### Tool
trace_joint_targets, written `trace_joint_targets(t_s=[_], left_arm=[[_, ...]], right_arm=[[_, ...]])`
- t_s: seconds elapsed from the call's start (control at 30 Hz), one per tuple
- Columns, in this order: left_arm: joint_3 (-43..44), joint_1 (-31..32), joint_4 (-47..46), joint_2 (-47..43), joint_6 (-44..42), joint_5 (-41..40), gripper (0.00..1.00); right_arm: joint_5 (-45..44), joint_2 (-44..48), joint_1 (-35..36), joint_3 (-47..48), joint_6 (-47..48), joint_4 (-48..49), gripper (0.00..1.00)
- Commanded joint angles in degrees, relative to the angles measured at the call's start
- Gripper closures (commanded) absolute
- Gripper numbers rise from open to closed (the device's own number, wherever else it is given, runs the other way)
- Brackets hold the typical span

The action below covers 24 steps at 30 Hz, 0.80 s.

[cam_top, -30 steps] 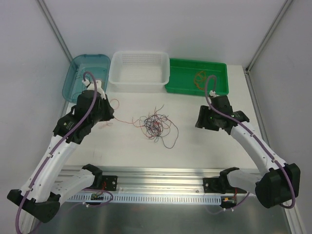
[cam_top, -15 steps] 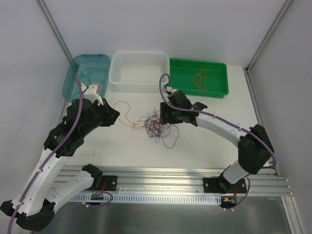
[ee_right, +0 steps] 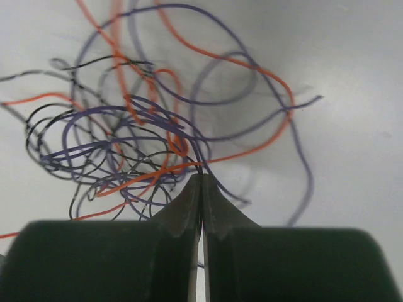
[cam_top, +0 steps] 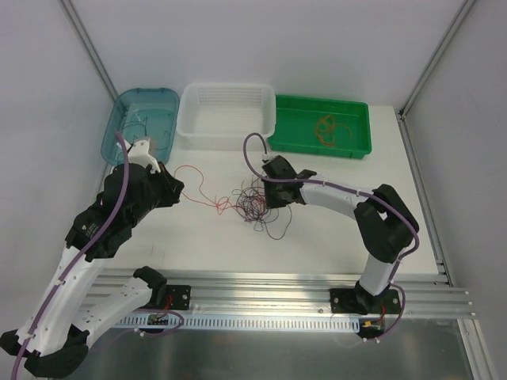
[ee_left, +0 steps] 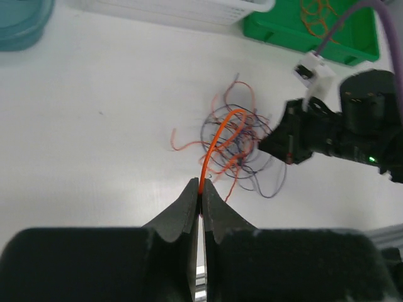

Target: Untangle the cables

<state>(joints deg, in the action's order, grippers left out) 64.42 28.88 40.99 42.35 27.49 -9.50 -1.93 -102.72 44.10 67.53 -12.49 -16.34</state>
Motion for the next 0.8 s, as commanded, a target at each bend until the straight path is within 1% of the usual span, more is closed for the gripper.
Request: trace_joint_targets(t_s=[0.0,0.03,0.07,0.1,0.13,0.17,0.2,0.23,0.27,0.3,0.33,0.43,0.53,0.57,0.6,0.67,0.77], left_arm=[[5.18,-0.05,5.31,0.80,-1.64,-14.61,1.00],[5.80,-0.32,7.67,0.81,-1.82,-17.80,1.00],[6.76,-1.28,8.83,0.81,-2.00,-20.80,1.00],[7.12,-1.98,9.36,0.63,-2.69,-26.48,1.00],[7.47,-2.69,10.15,0.46,-3.31,-28.36,1.00],[8.25,-4.35,10.25,0.28,-3.84,-30.56,1.00],[8.70,-5.06,10.51,0.37,-5.15,-33.28,1.00],[8.96,-6.02,10.51,0.63,-5.86,-34.61,1.00],[9.66,-6.73,10.60,1.33,-6.39,-35.49,1.00],[10.02,-8.39,10.60,1.68,-7.44,-35.94,1.00],[10.37,-9.01,10.60,2.12,-7.88,-36.90,1.00],[11.34,-11.74,10.42,3.53,-8.85,-37.96,1.00],[11.69,-12.71,10.42,4.23,-8.59,-36.65,1.00],[11.43,-12.71,10.42,4.50,-8.50,-34.56,1.00],[11.17,-12.71,10.42,4.58,-8.24,-32.71,1.00],[9.77,-12.71,10.42,4.67,-8.06,-30.32,1.00],[6.52,-12.80,10.42,4.50,-9.02,-33.64,1.00]], right_arm=[[-7.36,9.87,-5.24,-5.54,0.10,-3.07,0.99],[-8.51,11.99,-6.81,-6.69,0.36,-4.13,0.99],[-9.48,14.01,-10.57,-7.92,0.54,-5.27,0.99],[-10.45,18.73,-12.61,-10.29,1.15,-6.33,0.99],[-10.89,20.87,-14.98,-11.18,1.50,-8.60,0.99],[-11.42,23.41,-19.79,-11.97,1.77,-9.84,0.99],[-11.86,27.35,-22.19,-13.02,2.55,-12.12,0.99],[-11.69,29.74,-24.73,-13.47,2.73,-13.18,0.99],[-11.25,31.59,-30.07,-13.65,2.74,-14.06,0.99],[-9.60,33.27,-32.64,-13.91,2.74,-15.55,0.99],[-9.06,36.59,-37.54,-13.74,2.82,-16.35,0.99],[-6.60,40.30,-43.90,-11.90,3.26,-19.08,0.99],[-5.54,41.45,-46.99,-9.88,3.18,-21.71,0.99],[-4.84,41.89,-47.00,-8.91,3.00,-22.15,0.99],[-1.09,42.33,-46.91,-8.82,3.00,-21.55,0.99],[1.22,43.21,-46.30,-8.82,1.95,-21.19,0.99],[0.71,43.92,-46.29,-8.21,2.03,-22.24,0.99]])
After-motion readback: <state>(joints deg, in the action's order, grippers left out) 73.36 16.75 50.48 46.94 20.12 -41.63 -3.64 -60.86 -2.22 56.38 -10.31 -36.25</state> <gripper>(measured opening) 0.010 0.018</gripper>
